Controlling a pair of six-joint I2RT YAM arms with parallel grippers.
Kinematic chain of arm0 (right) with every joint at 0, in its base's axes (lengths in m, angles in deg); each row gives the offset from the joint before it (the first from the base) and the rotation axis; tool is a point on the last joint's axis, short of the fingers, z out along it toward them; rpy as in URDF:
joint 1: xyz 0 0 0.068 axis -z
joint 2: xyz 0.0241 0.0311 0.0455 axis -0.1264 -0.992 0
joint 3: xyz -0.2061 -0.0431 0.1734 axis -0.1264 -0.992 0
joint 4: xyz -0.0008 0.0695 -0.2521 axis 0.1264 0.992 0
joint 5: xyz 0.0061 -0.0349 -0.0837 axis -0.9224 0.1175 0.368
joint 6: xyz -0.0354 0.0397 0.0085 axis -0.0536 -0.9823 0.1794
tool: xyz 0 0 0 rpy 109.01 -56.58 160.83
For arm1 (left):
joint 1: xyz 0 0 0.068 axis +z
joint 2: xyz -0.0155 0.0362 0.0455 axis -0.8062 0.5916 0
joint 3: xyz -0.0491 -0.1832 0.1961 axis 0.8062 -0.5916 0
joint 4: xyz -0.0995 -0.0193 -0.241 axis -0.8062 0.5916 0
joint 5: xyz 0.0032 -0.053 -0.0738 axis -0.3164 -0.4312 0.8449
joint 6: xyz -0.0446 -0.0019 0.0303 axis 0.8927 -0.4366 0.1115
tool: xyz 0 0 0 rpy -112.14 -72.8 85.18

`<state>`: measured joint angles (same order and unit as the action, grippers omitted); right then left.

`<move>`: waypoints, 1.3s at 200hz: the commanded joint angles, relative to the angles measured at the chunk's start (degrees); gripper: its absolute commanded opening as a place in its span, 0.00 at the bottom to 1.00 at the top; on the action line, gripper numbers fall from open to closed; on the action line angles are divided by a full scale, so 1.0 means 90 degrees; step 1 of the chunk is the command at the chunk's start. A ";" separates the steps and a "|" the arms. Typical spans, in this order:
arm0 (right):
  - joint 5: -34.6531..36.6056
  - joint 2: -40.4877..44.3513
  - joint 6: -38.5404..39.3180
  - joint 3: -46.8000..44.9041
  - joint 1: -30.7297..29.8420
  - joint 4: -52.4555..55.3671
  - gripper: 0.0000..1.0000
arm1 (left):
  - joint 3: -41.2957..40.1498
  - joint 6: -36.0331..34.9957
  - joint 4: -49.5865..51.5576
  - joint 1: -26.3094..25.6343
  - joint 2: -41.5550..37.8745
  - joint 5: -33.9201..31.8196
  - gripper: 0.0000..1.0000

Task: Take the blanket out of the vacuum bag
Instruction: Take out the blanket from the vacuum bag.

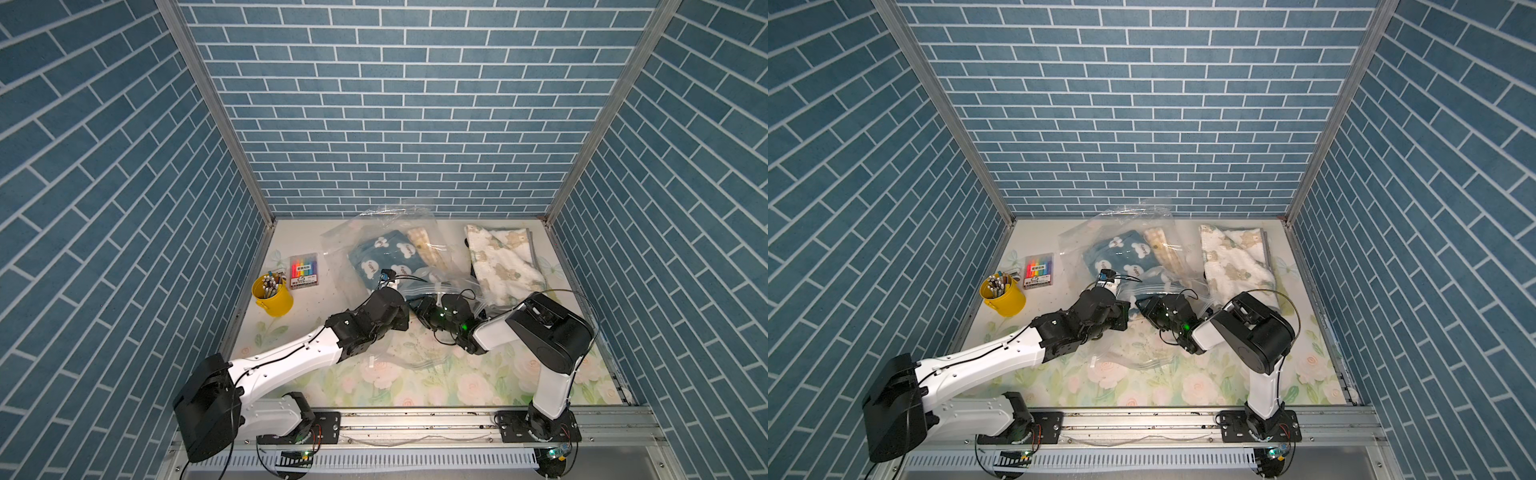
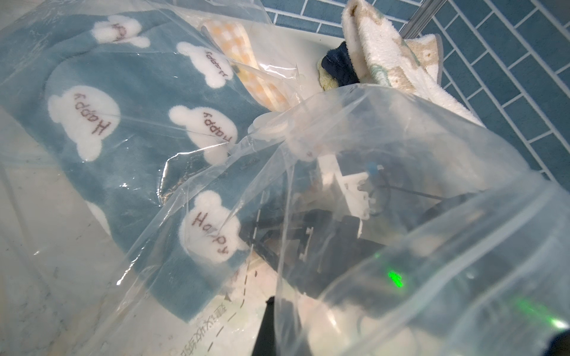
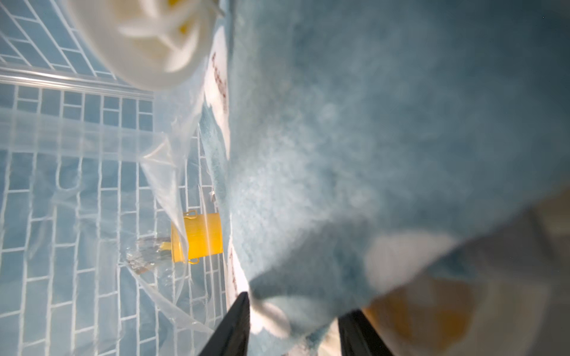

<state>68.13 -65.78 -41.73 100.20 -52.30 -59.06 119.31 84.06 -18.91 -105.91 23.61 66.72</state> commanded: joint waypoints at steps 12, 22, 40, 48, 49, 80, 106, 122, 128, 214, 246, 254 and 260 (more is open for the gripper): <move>-0.0085 -0.0242 -0.0106 0.0190 0.0062 -0.0113 0.48 | -0.0055 -0.0040 -0.0065 -0.0051 -0.0177 0.0026 0.00; -0.0109 -0.0319 -0.0106 0.0289 0.0072 -0.0134 0.48 | -0.0029 -0.0049 -0.0051 -0.0051 -0.0179 0.0028 0.00; -0.0136 -0.0336 -0.0040 0.0417 0.0087 -0.0127 0.41 | -0.0013 -0.0069 -0.0006 -0.0051 -0.0193 -0.0007 0.00; -0.0160 -0.0302 0.0005 0.0457 0.0093 -0.0170 0.33 | -0.0008 -0.0070 0.0008 -0.0051 -0.0214 -0.0039 0.00; -0.0167 -0.0294 0.0008 0.0463 0.0092 -0.0179 0.32 | -0.0006 -0.0069 0.0003 -0.0051 -0.0216 -0.0034 0.00; -0.0214 0.0241 0.0184 0.0479 0.0037 -0.0177 0.08 | -0.0013 -0.0096 0.0023 -0.0051 -0.0246 -0.0076 0.00; -0.0542 0.0526 0.0248 0.0708 0.0004 -0.0077 0.03 | -0.0002 -0.0126 0.0003 -0.0051 -0.0208 -0.0116 0.00; -0.0558 0.0653 0.0248 0.0742 -0.0009 -0.0007 0.02 | 0.0044 -0.0128 -0.0003 -0.0051 -0.0180 -0.0121 0.00; -0.0529 0.0684 0.0263 0.0752 0.0004 0.0059 0.02 | 0.0055 -0.0133 -0.0003 -0.0051 -0.0188 -0.0132 0.00; -0.0205 0.0074 -0.0365 0.0143 0.0003 -0.0815 0.39 | 0.0209 -0.0156 -0.0004 -0.0051 -0.0174 -0.0178 0.00; -0.0095 0.0056 -0.0662 -0.0374 -0.0004 -0.1403 0.50 | 0.0275 -0.0207 -0.0044 -0.0046 -0.0149 -0.0163 0.00; -0.0063 0.0119 -0.0657 -0.0489 -0.0004 -0.1427 0.52 | 0.0280 -0.0225 -0.0052 -0.0051 -0.0148 -0.0160 0.00; -0.0026 0.0161 -0.0662 -0.0566 -0.0003 -0.1456 0.54 | 0.0275 -0.0236 -0.0069 -0.0051 -0.0140 -0.0157 0.00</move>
<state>66.03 -64.91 -45.84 97.56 -52.21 -66.78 120.03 82.94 -18.86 -106.15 22.43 66.00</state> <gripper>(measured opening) 0.503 0.053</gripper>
